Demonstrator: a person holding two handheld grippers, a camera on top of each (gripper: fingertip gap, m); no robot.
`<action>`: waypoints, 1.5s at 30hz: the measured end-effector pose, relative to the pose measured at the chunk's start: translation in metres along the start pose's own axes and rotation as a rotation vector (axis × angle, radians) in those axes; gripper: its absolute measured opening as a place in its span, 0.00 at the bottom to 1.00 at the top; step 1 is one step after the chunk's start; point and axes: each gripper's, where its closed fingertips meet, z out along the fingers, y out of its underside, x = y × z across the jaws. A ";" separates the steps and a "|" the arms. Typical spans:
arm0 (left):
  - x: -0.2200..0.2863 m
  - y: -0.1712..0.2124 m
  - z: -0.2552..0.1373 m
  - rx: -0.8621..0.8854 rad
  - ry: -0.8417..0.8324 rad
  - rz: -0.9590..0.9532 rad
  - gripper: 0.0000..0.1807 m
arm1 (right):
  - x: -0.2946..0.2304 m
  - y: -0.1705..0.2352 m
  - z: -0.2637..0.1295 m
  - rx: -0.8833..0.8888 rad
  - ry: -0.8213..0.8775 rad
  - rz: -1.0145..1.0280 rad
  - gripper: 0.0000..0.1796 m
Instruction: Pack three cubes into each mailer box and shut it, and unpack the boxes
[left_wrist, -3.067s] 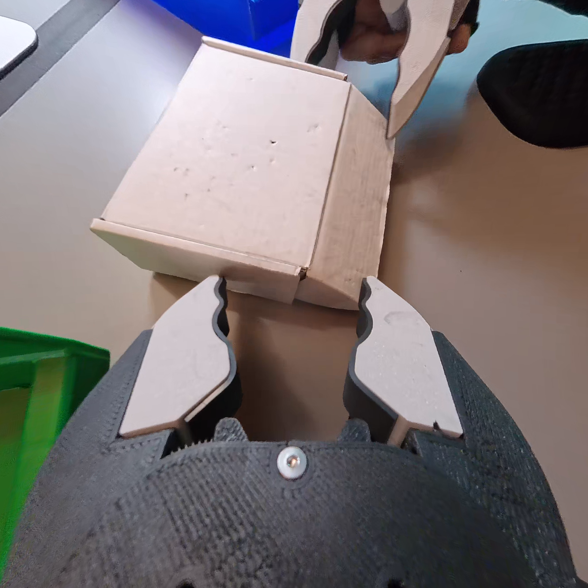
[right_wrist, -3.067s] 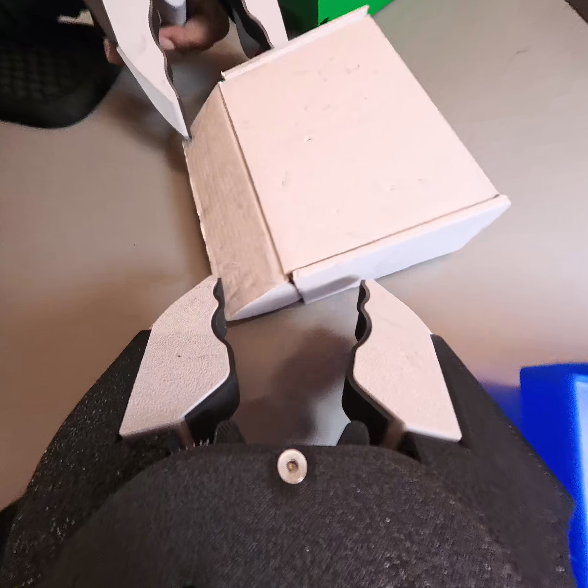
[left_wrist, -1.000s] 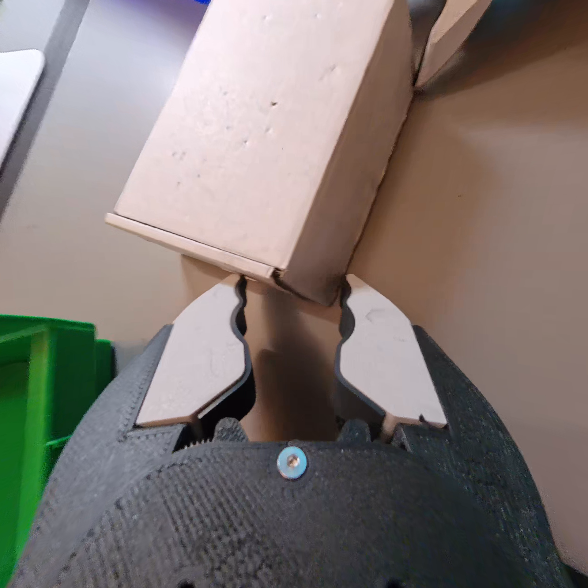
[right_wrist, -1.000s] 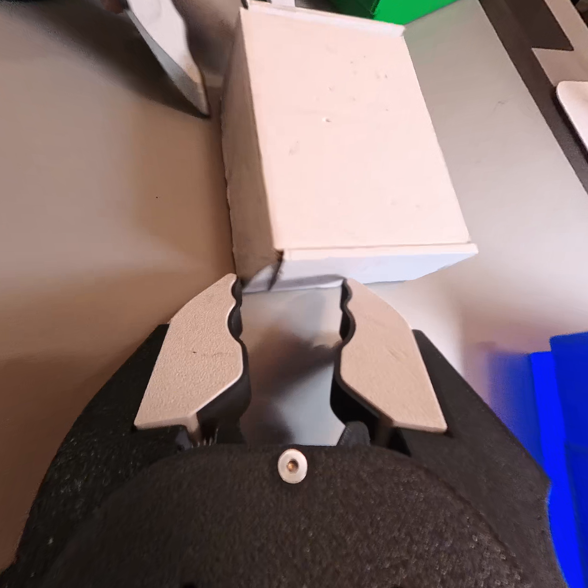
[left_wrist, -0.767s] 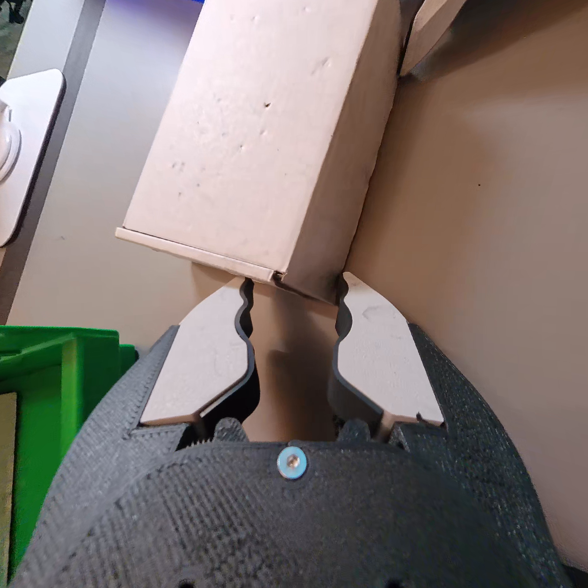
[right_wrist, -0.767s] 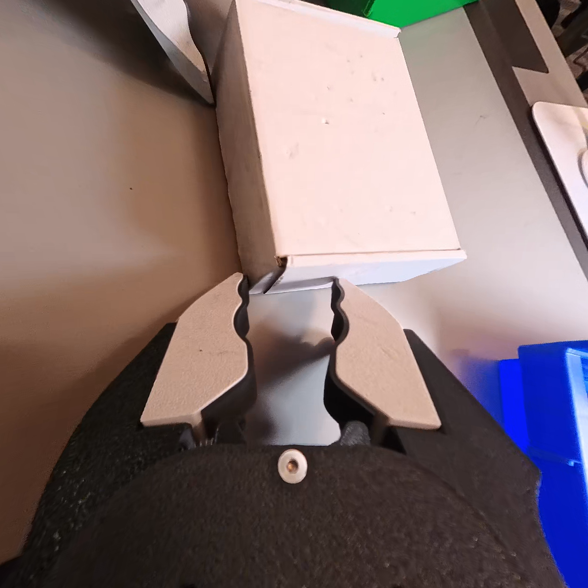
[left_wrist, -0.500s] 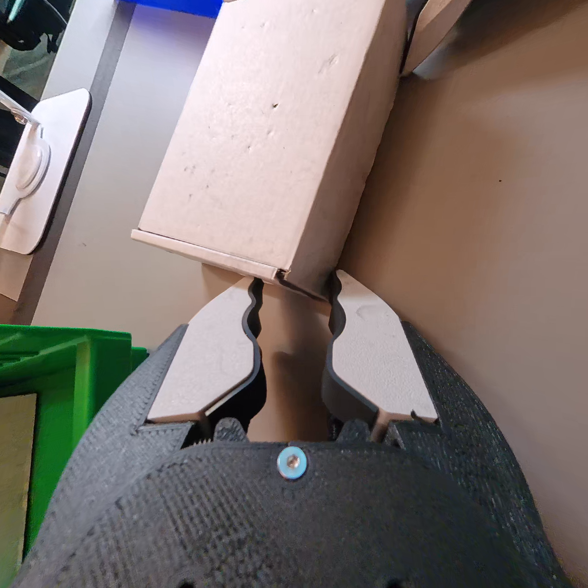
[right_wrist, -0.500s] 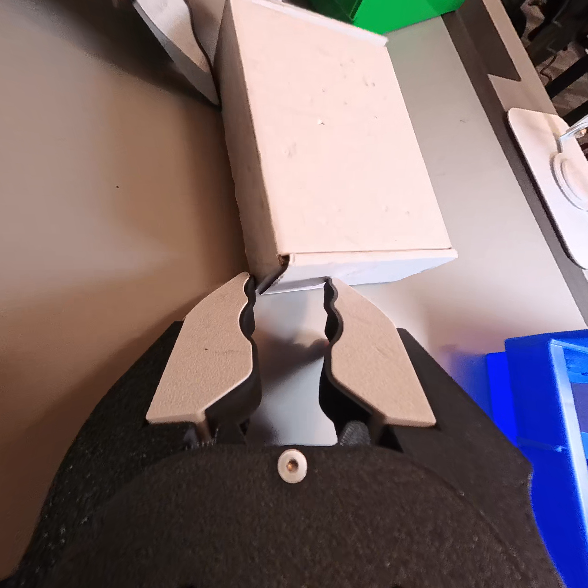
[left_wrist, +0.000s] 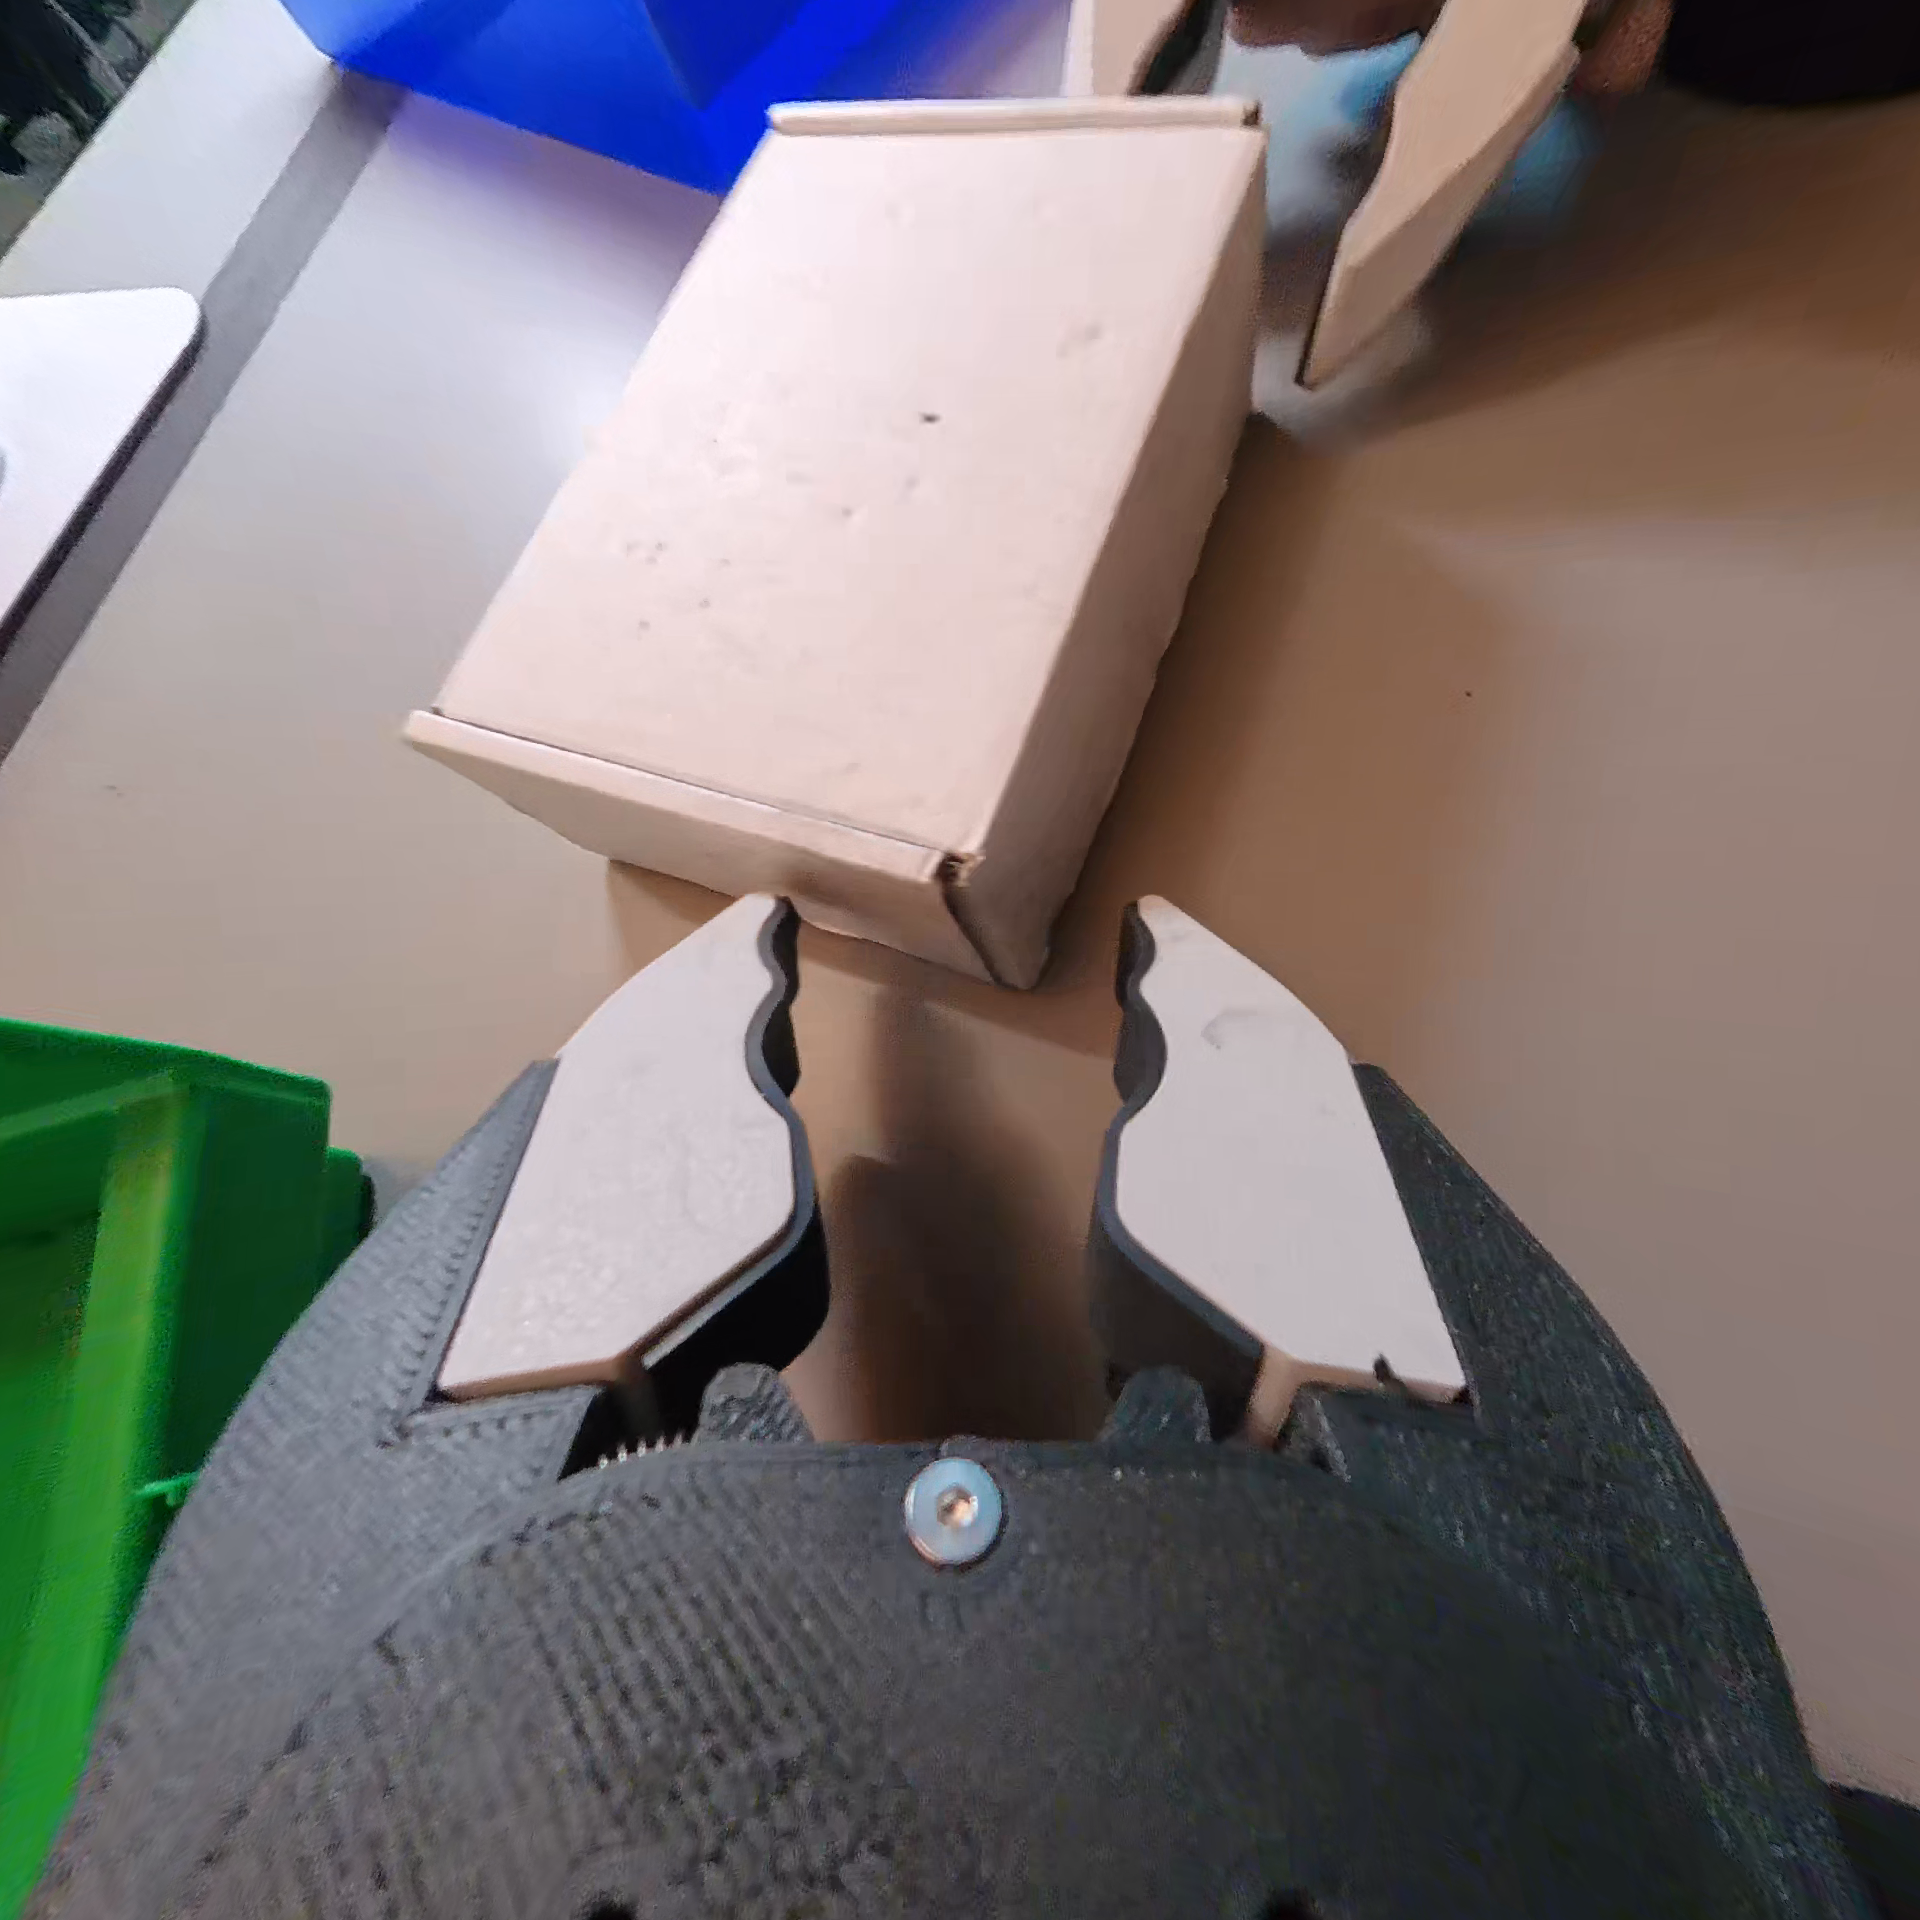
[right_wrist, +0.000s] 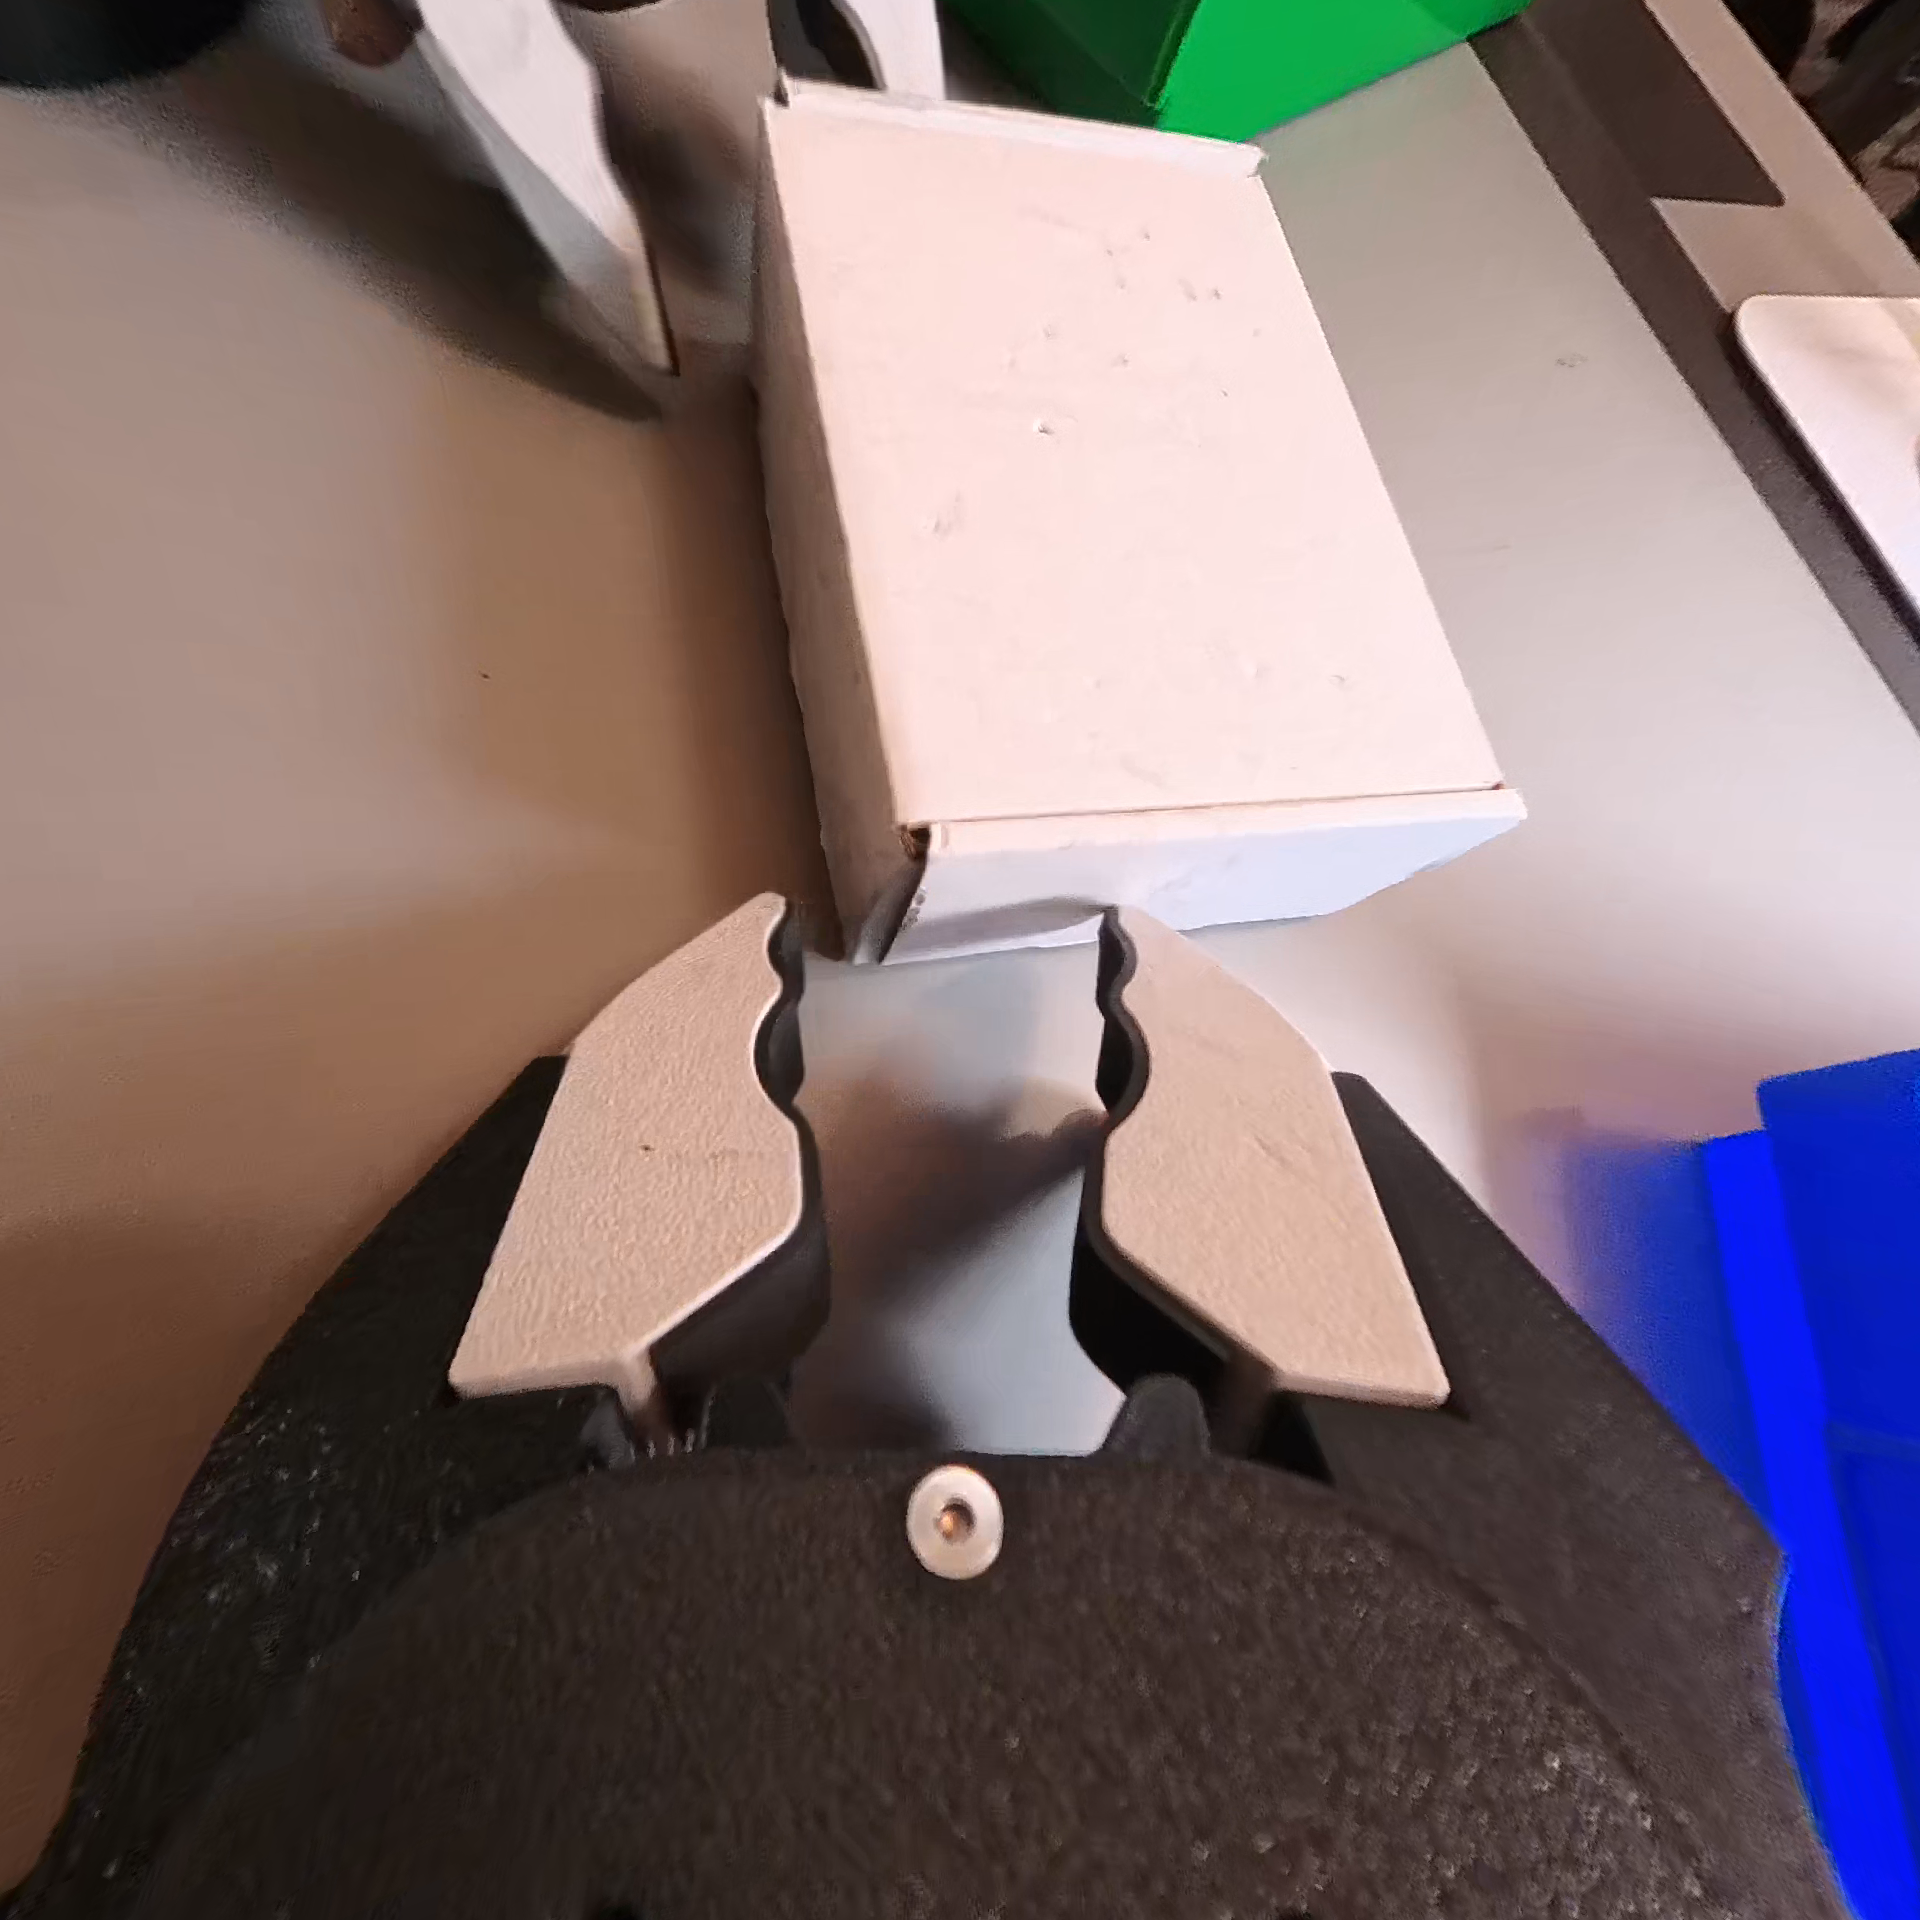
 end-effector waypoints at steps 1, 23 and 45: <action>-0.002 -0.002 -0.001 0.022 0.002 -0.020 0.27 | -0.001 -0.001 0.000 0.004 -0.013 0.009 0.31; 0.002 -0.011 -0.011 0.037 0.009 -0.096 0.35 | 0.021 -0.045 -0.021 -0.182 -0.041 -0.025 0.55; 0.020 0.000 -0.029 0.082 -0.059 -0.093 0.38 | 0.029 -0.044 0.046 -0.626 -0.280 -0.288 0.68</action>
